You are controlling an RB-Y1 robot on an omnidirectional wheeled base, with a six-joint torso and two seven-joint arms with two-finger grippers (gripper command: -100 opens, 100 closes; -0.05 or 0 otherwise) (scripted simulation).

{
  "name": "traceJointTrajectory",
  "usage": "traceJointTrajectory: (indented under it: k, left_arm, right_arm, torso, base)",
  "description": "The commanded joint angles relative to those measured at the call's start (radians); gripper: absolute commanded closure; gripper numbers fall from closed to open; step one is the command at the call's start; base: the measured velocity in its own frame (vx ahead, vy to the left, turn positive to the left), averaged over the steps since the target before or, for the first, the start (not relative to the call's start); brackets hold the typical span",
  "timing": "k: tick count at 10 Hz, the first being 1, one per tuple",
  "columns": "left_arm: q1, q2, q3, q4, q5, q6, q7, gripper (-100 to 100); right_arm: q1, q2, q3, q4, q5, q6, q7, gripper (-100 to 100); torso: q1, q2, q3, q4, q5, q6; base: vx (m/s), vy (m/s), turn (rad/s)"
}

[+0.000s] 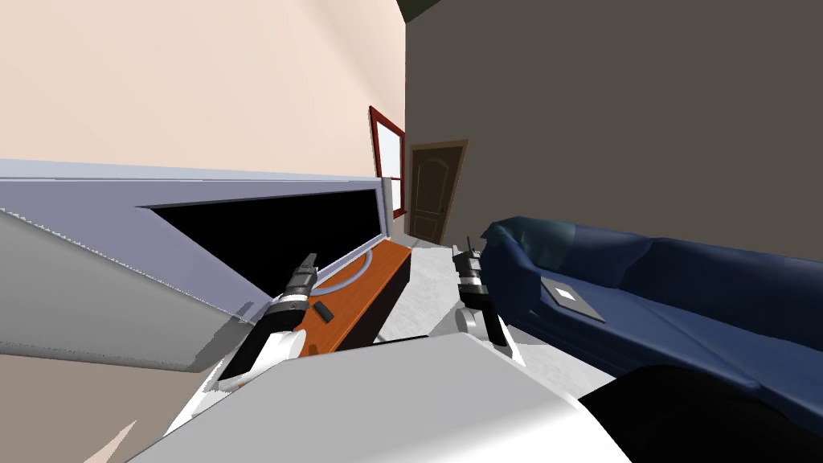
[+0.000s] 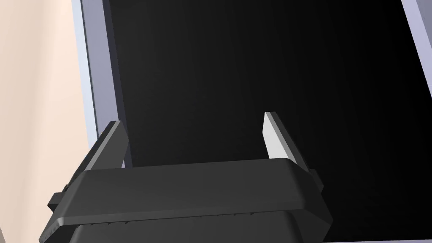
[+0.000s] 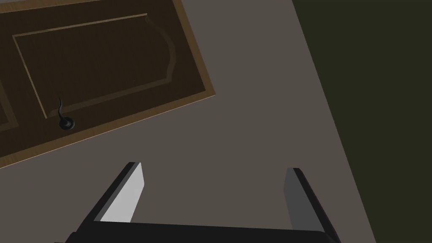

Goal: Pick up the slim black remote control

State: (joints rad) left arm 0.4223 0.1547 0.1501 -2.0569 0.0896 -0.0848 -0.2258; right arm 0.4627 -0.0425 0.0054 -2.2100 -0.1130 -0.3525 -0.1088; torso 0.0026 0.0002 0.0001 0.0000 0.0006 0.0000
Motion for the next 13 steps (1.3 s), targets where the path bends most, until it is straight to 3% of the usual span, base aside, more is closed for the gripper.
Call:
traceJointTrajectory:
  k: [1, 2, 3, 5, 10, 13]
  left_arm:
    - [-0.018, 0.002, 0.009, 0.03, 0.004, 0.038, -0.019, -100]
    - [-0.032, 0.014, 0.03, 0.07, 0.017, 0.076, -0.046, -100]
    - [-0.032, 0.014, 0.03, 0.076, 0.017, 0.079, -0.046, -100]
    - [-0.061, 0.038, 0.072, 0.147, 0.045, 0.156, -0.103, -100]
    - [-0.093, 0.06, 0.117, 0.275, 0.075, 0.259, -0.163, -100]
    - [-0.125, 0.081, 0.164, 0.351, 0.105, 0.348, -0.224, -100]
  right_arm:
    - [0.0, 0.0, 0.0, 0.0, 0.0, 0.0, 0.0, 0]
    - [0.0, 0.0, 0.0, 0.0, 0.0, 0.0, 0.0, 0]
    - [0.0, 0.0, 0.0, 0.0, 0.0, 0.0, 0.0, 0]
    - [0.0, 0.0, 0.0, 0.0, 0.0, 0.0, 0.0, 0]
    - [0.0, 0.0, 0.0, 0.0, 0.0, 0.0, 0.0, 0]
    - [0.0, 0.0, 0.0, 0.0, 0.0, 0.0, 0.0, 0]
  torso:
    - [0.0, 0.0, 0.0, 0.0, 0.0, 0.0]
    - [0.0, 0.0, 0.0, 0.0, 0.0, 0.0]
    - [0.0, 0.0, 0.0, 0.0, 0.0, 0.0]
    - [0.0, -0.001, 0.0, 0.0, 0.0, 0.0]
    - [0.0, 0.0, 0.0, 0.0, 0.0, 0.0]
    - [0.0, 0.0, 0.0, 0.0, 0.0, -0.001]
  base:
    - [-0.01, 0.028, -0.093]
    - [-0.01, 0.032, -0.146]
    - [-0.008, 0.03, -0.097]
    - [-0.013, 0.045, -0.219]
    - [-0.015, 0.035, -0.141]
    - [-0.016, 0.036, -0.165]
